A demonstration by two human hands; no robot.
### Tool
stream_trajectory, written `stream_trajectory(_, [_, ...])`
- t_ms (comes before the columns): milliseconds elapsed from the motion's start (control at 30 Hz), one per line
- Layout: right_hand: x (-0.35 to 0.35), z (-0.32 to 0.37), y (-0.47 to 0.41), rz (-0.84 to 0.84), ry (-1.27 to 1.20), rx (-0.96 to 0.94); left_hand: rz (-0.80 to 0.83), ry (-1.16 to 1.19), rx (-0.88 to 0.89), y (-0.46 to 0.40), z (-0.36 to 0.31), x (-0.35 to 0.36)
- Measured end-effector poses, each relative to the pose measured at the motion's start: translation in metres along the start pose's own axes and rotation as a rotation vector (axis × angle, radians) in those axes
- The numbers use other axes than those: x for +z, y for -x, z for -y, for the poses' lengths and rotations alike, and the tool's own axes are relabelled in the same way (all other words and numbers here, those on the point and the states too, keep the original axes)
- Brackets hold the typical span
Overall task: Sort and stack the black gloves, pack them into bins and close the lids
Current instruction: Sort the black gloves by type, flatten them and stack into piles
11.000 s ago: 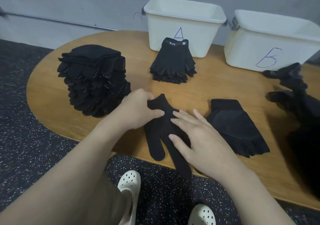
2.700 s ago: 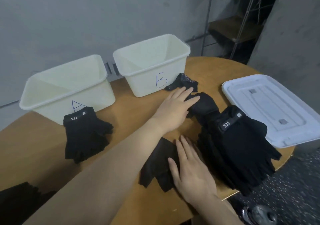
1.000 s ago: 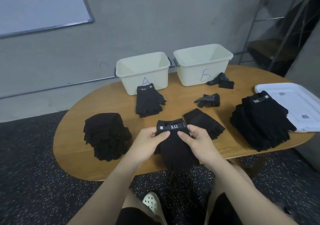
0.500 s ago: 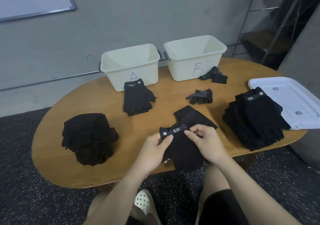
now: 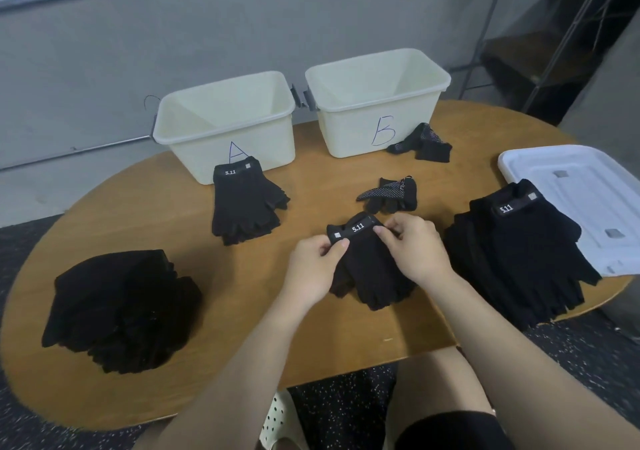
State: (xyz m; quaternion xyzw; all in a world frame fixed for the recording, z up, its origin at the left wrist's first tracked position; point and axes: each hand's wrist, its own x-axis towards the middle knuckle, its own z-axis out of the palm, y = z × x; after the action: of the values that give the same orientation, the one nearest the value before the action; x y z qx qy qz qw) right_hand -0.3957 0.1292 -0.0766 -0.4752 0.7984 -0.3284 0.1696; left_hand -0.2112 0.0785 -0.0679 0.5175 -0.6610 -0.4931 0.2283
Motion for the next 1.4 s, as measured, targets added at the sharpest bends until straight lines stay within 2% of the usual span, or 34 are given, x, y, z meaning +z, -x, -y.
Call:
stream_trajectory(200, [0.014,-0.014,-0.009,-0.03,0.173,-0.094,-0.038,-0.246,0.014,-0.015,0.012,0.008])
stream_trajectory(333, [0.022,-0.021,-0.004,-0.093,0.212,-0.152,-0.009,-0.374,0.051,-0.007,0.012,0.007])
stream_trajectory(467, [0.024,-0.025,-0.005,-0.097,0.22,-0.165,0.026,-0.289,-0.012,0.005,0.02,0.001])
stream_trajectory(600, [0.017,-0.02,0.0,-0.031,0.233,-0.172,0.023,-0.204,-0.026,0.016,0.026,-0.005])
stream_trajectory(700, [0.012,-0.015,0.015,-0.071,0.266,-0.282,0.036,-0.213,-0.027,0.021,0.028,-0.006])
stream_trajectory(767, [0.014,-0.015,0.024,0.06,0.279,-0.344,0.03,-0.256,-0.002,0.025,0.029,-0.004])
stream_trajectory(867, [0.021,-0.02,0.029,0.282,0.398,-0.34,0.023,-0.352,0.037,0.03,0.026,-0.002])
stream_trajectory(967, [0.026,-0.027,0.03,0.275,0.497,-0.376,0.043,-0.486,0.014,0.028,0.018,-0.006])
stream_trajectory(1033, [0.027,-0.026,0.03,0.276,0.527,-0.384,-0.061,-0.567,0.144,0.026,0.011,-0.01])
stream_trajectory(1100, [0.027,-0.026,0.03,0.296,0.536,-0.375,-0.14,-0.64,0.418,0.022,0.002,-0.008])
stream_trajectory(1167, [0.027,-0.026,0.032,0.319,0.537,-0.369,-0.029,-0.76,0.561,0.015,0.001,0.0])
stream_trajectory(1267, [0.028,-0.027,0.035,0.313,0.547,-0.373,0.147,-0.877,0.479,0.01,0.024,0.01])
stream_trajectory(1400, [0.026,-0.025,0.037,0.303,0.557,-0.385,0.219,-0.897,0.427,0.009,0.038,0.006])
